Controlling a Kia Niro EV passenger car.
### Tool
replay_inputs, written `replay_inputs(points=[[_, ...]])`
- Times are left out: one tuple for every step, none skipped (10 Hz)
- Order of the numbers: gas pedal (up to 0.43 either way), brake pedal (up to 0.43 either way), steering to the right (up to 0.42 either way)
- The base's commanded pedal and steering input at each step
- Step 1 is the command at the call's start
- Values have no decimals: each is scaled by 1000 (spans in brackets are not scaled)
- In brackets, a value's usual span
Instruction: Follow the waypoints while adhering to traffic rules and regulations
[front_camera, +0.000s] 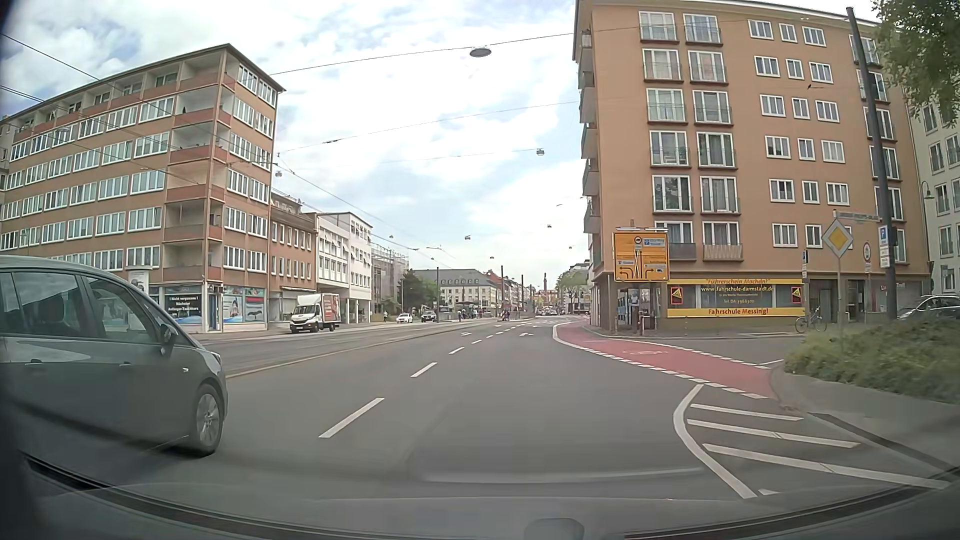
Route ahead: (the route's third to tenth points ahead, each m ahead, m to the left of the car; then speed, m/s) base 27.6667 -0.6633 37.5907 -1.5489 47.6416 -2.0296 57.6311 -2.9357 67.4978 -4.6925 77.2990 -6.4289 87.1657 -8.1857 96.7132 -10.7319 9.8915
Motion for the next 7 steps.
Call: replay_inputs(points=[[87, 30, 1], [87, 30, 1], [87, 30, 2], [87, 30, 5], [87, 30, 6], [87, 30, 6], [87, 30, 7]])
